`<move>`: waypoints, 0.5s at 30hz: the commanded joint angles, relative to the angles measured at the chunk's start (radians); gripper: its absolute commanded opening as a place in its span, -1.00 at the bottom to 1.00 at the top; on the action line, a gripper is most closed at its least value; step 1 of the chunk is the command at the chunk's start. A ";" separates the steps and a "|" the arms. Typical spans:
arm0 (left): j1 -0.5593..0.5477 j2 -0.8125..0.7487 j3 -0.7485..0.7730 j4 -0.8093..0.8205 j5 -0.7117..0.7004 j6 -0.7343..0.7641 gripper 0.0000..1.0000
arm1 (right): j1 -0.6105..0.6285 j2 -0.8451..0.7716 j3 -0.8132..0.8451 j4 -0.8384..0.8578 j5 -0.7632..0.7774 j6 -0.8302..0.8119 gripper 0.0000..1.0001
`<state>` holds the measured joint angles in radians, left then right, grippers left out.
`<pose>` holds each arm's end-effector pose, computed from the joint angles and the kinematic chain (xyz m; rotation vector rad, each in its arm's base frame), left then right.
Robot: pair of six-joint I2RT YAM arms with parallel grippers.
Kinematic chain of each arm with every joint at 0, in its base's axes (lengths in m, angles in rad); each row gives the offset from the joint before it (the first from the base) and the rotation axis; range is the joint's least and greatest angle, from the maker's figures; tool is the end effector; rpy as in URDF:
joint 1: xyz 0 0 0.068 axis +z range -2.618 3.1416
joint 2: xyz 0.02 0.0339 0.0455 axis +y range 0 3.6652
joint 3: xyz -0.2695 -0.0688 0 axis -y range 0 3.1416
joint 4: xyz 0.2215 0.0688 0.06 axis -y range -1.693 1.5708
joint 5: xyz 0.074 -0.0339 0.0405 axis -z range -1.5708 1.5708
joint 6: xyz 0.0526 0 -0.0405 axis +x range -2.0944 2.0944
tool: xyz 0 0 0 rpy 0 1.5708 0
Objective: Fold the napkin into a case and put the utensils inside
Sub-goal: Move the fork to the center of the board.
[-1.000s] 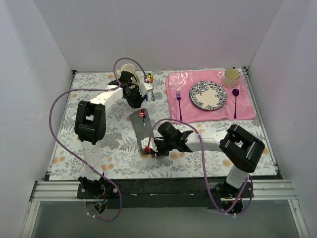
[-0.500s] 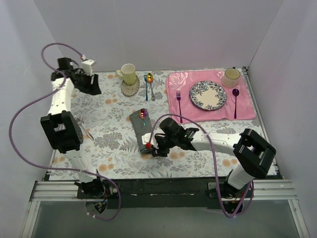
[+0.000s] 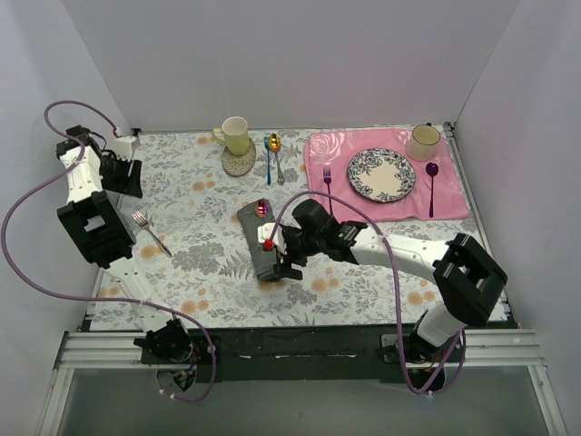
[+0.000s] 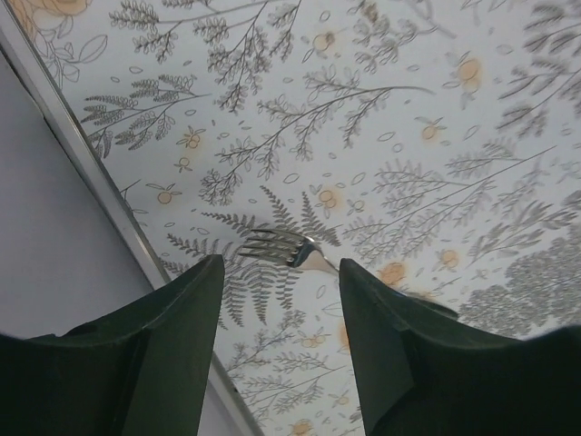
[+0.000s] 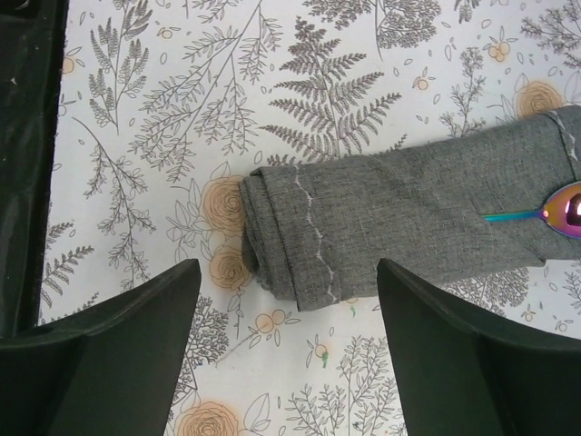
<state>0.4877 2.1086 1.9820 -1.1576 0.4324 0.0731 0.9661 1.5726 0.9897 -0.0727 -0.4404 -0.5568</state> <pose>0.3812 0.1772 0.2597 -0.4742 2.6724 -0.4642 0.1719 0.2882 0.2370 -1.7189 1.4466 0.7129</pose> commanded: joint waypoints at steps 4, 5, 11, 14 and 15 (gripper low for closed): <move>-0.011 0.103 0.094 -0.056 -0.214 0.197 0.08 | -0.023 0.001 0.061 -0.052 -0.003 -0.012 0.75; -0.011 0.108 0.087 -0.050 -0.222 0.203 0.08 | -0.021 0.003 0.066 -0.061 -0.001 -0.015 0.75; -0.014 0.134 0.018 -0.004 -0.215 0.229 0.08 | -0.027 0.010 0.086 -0.070 0.008 -0.032 0.75; -0.015 0.163 0.023 -0.001 -0.212 0.226 0.07 | -0.029 0.023 0.105 -0.085 0.005 -0.038 0.75; -0.015 0.181 0.029 -0.010 -0.207 0.225 0.07 | -0.029 0.027 0.109 -0.088 0.005 -0.038 0.75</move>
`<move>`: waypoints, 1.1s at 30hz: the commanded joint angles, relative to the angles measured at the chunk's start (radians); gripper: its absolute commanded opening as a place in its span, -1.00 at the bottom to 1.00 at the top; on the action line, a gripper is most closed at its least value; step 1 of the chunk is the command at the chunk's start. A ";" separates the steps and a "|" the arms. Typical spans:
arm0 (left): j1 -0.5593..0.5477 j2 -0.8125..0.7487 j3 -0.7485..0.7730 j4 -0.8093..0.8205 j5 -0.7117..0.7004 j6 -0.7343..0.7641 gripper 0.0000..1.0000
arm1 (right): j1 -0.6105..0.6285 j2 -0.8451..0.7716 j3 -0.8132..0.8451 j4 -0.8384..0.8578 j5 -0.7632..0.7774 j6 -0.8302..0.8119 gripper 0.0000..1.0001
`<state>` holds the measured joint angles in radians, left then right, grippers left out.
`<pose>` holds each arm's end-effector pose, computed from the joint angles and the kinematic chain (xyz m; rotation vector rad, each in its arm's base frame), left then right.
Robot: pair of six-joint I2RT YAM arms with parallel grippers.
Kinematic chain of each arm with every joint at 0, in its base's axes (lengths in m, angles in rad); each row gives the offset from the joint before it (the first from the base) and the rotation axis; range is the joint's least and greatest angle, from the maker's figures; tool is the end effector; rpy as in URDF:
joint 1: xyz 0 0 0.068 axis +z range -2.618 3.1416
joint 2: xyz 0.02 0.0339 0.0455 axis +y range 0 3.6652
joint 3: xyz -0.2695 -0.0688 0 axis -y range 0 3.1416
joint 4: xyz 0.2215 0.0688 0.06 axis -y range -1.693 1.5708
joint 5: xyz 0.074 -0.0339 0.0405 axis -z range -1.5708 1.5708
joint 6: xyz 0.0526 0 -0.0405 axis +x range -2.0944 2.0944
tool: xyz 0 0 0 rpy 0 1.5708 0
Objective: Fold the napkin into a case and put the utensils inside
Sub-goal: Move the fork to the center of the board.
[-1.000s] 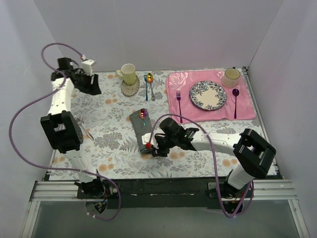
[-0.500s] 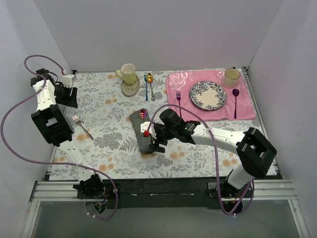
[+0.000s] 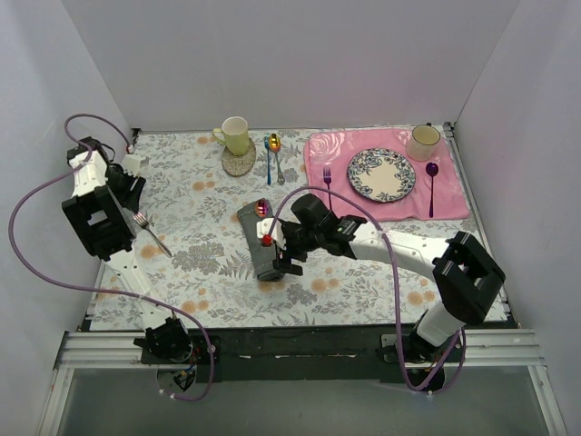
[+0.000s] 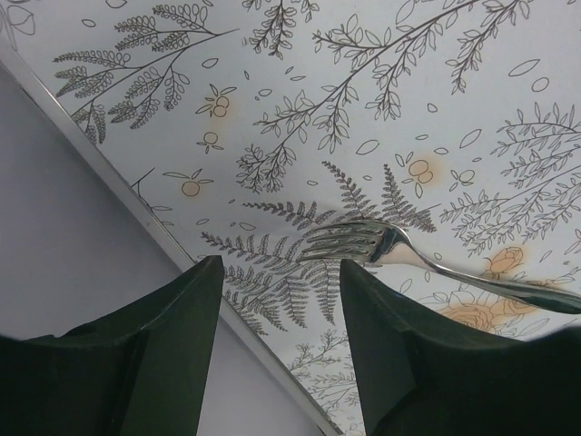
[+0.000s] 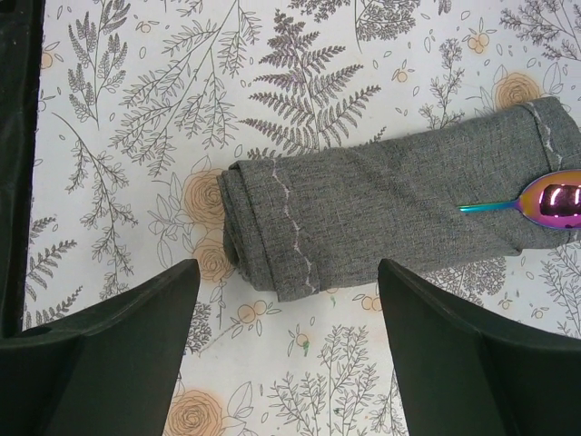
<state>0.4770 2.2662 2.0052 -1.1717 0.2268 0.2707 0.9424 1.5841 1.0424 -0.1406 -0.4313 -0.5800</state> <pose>0.3958 0.1912 0.1972 -0.2779 2.9084 -0.2360 0.1814 0.2870 0.2434 -1.7251 1.4700 0.6791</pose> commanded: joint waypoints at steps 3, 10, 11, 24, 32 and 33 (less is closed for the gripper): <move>-0.012 0.050 0.020 -0.028 0.023 0.033 0.03 | -0.007 0.020 0.065 -0.020 0.000 -0.017 0.75; -0.024 0.065 -0.017 -0.054 0.045 0.039 -0.14 | -0.014 0.019 0.065 -0.017 0.005 -0.020 0.75; -0.032 0.069 -0.016 -0.063 0.052 0.038 -0.20 | -0.016 0.016 0.064 -0.017 0.005 -0.018 0.75; -0.219 -0.059 -0.192 -0.039 0.247 -0.103 -1.00 | -0.019 -0.027 0.015 -0.011 0.009 -0.020 0.74; -0.298 -0.051 -0.116 -0.120 0.356 -0.117 -1.00 | -0.019 -0.064 -0.034 0.013 0.017 -0.004 0.72; -0.298 -0.045 -0.099 -0.137 0.367 -0.101 -1.00 | -0.019 -0.068 -0.039 0.013 0.019 -0.004 0.72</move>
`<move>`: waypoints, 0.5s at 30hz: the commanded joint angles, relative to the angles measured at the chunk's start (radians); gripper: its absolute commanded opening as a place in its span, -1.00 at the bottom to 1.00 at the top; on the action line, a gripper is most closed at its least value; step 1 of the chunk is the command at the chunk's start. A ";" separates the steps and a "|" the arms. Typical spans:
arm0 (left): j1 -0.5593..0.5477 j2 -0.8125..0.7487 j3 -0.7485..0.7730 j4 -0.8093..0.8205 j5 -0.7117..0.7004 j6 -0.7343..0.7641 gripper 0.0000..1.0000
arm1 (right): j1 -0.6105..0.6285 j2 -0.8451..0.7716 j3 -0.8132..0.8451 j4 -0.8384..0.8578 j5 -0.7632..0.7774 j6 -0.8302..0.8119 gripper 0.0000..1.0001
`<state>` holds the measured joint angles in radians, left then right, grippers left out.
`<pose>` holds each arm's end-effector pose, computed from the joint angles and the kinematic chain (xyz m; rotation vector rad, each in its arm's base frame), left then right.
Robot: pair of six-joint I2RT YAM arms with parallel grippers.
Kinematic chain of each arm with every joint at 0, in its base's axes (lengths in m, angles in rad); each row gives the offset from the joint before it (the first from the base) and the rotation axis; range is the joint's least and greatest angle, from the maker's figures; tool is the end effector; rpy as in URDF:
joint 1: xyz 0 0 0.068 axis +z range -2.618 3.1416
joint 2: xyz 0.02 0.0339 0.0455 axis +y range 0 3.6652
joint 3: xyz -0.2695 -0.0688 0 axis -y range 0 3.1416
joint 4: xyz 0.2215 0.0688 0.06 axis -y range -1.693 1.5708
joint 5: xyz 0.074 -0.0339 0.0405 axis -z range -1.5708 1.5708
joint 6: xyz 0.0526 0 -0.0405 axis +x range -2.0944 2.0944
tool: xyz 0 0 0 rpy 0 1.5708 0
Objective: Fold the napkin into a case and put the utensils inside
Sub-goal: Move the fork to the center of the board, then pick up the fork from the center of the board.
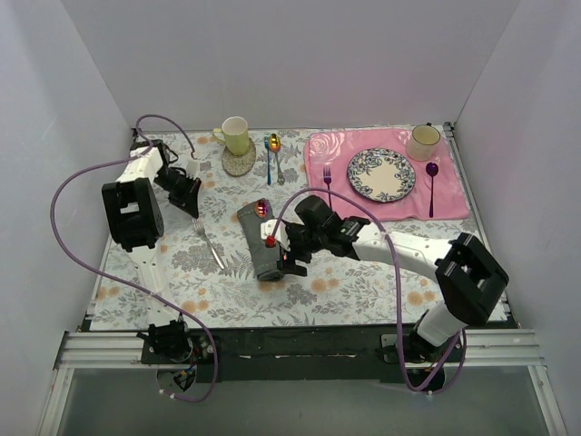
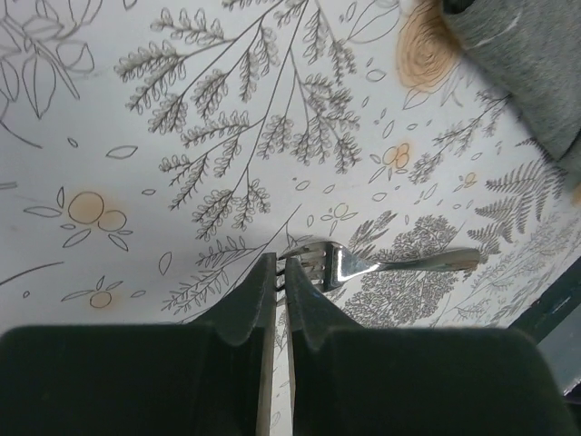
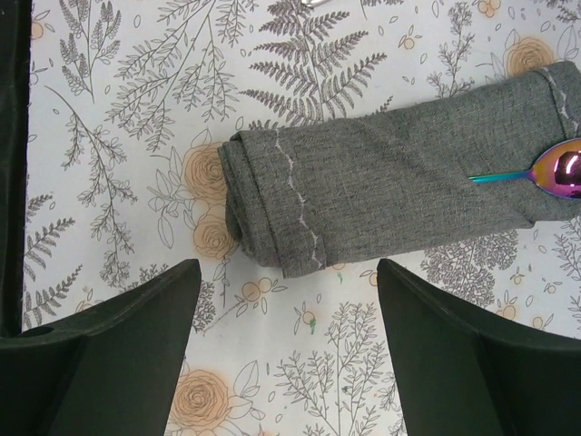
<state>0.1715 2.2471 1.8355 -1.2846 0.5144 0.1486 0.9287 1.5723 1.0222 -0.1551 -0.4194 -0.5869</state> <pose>0.3992 0.0429 0.1712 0.0838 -2.9947 0.8078 0.1826 0.2799 0.2392 -1.7268 1.4992 0.6561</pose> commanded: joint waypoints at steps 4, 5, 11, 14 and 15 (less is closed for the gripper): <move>0.008 -0.008 0.152 -0.099 0.099 0.071 -1.00 | -0.007 -0.081 -0.047 0.032 0.022 0.002 0.73; 0.010 -0.011 0.174 -0.099 0.099 0.074 -1.00 | -0.008 -0.084 -0.057 0.035 0.021 0.004 0.72; -0.015 -0.053 0.271 -0.101 0.156 0.121 -1.00 | -0.010 -0.101 -0.083 0.045 0.019 0.004 0.72; -0.033 -0.058 0.336 -0.101 0.213 0.108 -1.00 | -0.010 -0.109 -0.105 0.043 0.010 -0.017 0.72; -0.035 -0.057 0.373 -0.102 0.231 0.103 -1.00 | -0.010 -0.112 -0.111 0.046 0.008 -0.022 0.71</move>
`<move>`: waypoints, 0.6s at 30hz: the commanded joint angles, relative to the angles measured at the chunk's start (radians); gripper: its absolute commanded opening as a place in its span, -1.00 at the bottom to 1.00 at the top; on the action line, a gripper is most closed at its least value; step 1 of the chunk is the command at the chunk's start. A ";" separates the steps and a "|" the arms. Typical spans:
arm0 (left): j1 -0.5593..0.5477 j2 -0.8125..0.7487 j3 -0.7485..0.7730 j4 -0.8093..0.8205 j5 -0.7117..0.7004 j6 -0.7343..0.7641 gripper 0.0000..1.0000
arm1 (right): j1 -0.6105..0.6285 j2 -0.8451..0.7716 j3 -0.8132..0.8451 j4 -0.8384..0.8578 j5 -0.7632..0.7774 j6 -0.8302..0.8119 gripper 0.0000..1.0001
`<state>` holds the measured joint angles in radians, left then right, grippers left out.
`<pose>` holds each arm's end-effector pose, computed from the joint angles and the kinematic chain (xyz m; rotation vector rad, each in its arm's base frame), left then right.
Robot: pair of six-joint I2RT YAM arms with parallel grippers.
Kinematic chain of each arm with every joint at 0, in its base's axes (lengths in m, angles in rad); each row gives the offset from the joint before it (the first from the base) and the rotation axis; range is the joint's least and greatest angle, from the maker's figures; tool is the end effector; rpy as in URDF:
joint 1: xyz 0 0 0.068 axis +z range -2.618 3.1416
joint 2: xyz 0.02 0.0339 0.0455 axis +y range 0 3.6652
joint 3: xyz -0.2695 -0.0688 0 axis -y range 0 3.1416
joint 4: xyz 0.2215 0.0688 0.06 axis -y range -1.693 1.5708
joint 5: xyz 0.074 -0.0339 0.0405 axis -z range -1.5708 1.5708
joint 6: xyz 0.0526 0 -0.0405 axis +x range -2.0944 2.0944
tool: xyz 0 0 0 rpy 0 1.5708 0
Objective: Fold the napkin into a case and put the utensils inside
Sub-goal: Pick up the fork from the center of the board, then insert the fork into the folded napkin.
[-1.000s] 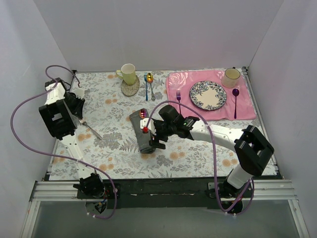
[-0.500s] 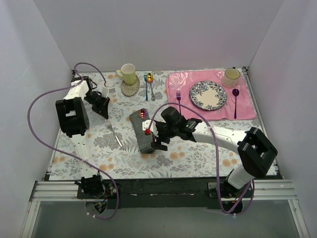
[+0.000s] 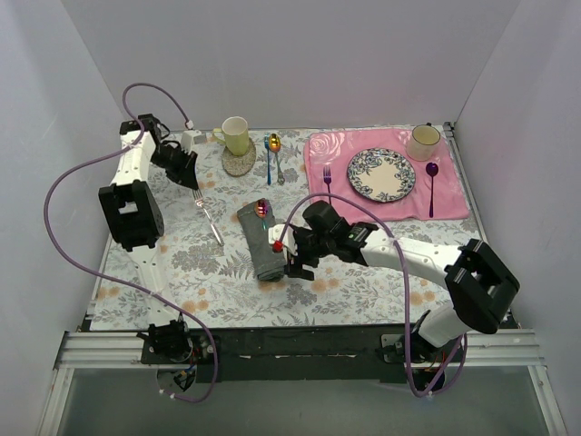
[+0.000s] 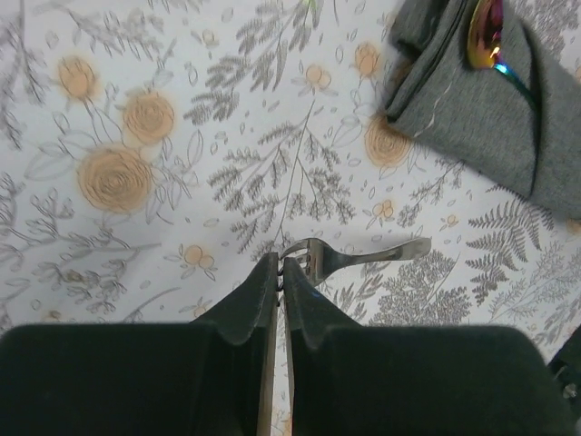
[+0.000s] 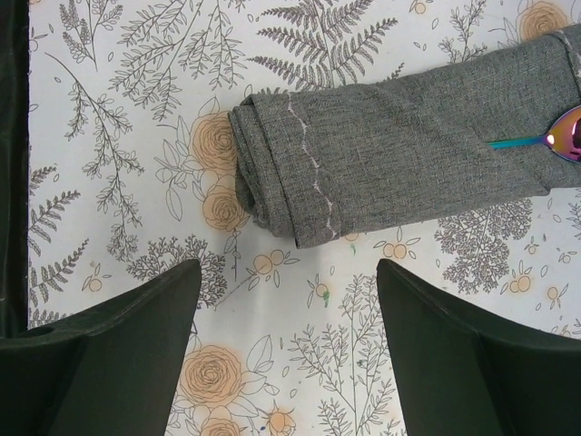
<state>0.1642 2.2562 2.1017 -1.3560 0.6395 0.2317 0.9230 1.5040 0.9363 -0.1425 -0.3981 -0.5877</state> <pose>0.4251 0.0386 0.2313 0.1234 2.8191 -0.8993 0.1732 0.2626 0.2340 -1.7184 1.5167 0.6287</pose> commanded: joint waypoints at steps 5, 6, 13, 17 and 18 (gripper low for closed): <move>-0.069 -0.061 0.193 -0.029 0.196 0.001 -1.00 | -0.006 -0.068 -0.074 0.037 -0.021 -0.064 0.70; -0.074 -0.047 0.208 -0.028 0.206 -0.017 -1.00 | -0.004 -0.073 -0.083 0.038 -0.024 -0.072 0.69; -0.134 0.009 0.259 -0.017 0.230 -0.049 -1.00 | -0.006 -0.067 -0.113 0.050 -0.012 -0.107 0.65; -0.130 -0.001 0.216 -0.020 0.221 -0.023 -1.00 | -0.007 -0.068 -0.106 0.044 -0.001 -0.107 0.65; -0.127 -0.010 0.210 -0.014 0.221 -0.017 -1.00 | -0.006 -0.071 -0.105 0.043 0.001 -0.106 0.64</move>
<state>0.0219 2.2704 2.3402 -1.3449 0.8280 0.1951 0.9222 1.4548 0.8207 -0.1223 -0.3981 -0.6781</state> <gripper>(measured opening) 0.027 0.827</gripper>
